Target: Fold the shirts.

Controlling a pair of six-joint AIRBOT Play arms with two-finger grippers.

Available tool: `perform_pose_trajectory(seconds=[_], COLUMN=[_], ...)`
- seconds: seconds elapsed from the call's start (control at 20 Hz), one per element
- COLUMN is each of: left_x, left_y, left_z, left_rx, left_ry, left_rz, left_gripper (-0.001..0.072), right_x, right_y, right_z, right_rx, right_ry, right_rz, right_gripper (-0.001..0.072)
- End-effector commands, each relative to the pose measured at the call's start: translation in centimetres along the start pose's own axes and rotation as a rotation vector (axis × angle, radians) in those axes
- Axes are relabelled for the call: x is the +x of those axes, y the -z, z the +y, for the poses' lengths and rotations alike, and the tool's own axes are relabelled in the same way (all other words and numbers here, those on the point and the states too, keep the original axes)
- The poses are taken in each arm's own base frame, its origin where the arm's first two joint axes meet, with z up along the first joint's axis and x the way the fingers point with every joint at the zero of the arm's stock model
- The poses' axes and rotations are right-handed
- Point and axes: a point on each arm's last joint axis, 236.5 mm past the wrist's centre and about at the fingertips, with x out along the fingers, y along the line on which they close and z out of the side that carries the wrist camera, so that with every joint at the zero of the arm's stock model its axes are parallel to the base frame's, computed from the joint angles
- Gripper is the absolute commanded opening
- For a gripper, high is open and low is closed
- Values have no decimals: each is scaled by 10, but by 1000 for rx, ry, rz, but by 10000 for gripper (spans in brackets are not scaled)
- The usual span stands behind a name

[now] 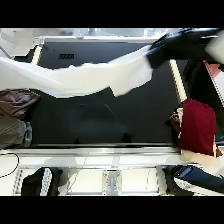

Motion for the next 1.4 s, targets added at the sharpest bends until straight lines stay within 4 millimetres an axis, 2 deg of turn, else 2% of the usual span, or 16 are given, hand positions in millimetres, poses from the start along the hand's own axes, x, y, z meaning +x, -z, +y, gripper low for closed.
perform_pose_trajectory(seconds=[0.0,0.1,0.2,0.35,0.45,0.55,0.65,0.75,0.8,0.85,0.9,0.95,1.05,1.15,1.25,1.35], left_x=[-60,-38,12,94,159,230,289,326,338,344,348,350,346,326,282,232], left_y=[-37,-14,34,100,147,184,205,229,245,258,267,267,241,181,100,53], left_z=[48,66,55,42,31,28,22,13,8,4,3,4,16,41,78,109], left_rx=[142,115,-17,-138,-132,-98,-179,-270,-271,-268,-268,-268,-273,-279,-269,-266], left_ry=[-312,-325,-169,2,54,28,-23,-40,-38,-35,-36,-38,-53,-82,-136,-195], left_rz=[17,132,319,529,609,581,477,418,423,434,439,432,374,266,118,57], left_gripper=[7,7,8,7,8,7,7,9,24,158,509,720,705,703,701,701], right_x=[-114,-133,-105,5,91,173,241,285,299,310,317,319,310,272,209,139], right_y=[-7,-11,-13,24,71,104,109,104,99,96,95,95,93,93,89,83], right_z=[-24,-34,-33,-44,-66,-95,-129,-148,-152,-154,-155,-155,-163,-189,-226,-254], right_rx=[89,128,136,161,213,296,472,652,677,685,688,687,681,638,549,553], right_ry=[65,101,102,127,148,172,216,216,208,202,201,201,215,280,368,438], right_rz=[-170,-222,-191,48,238,287,162,13,-45,-83,-110,-113,-110,-46,10,-15], right_gripper=[14,14,14,14,15,14,16,19,74,331,560,561,561,561,560,560])
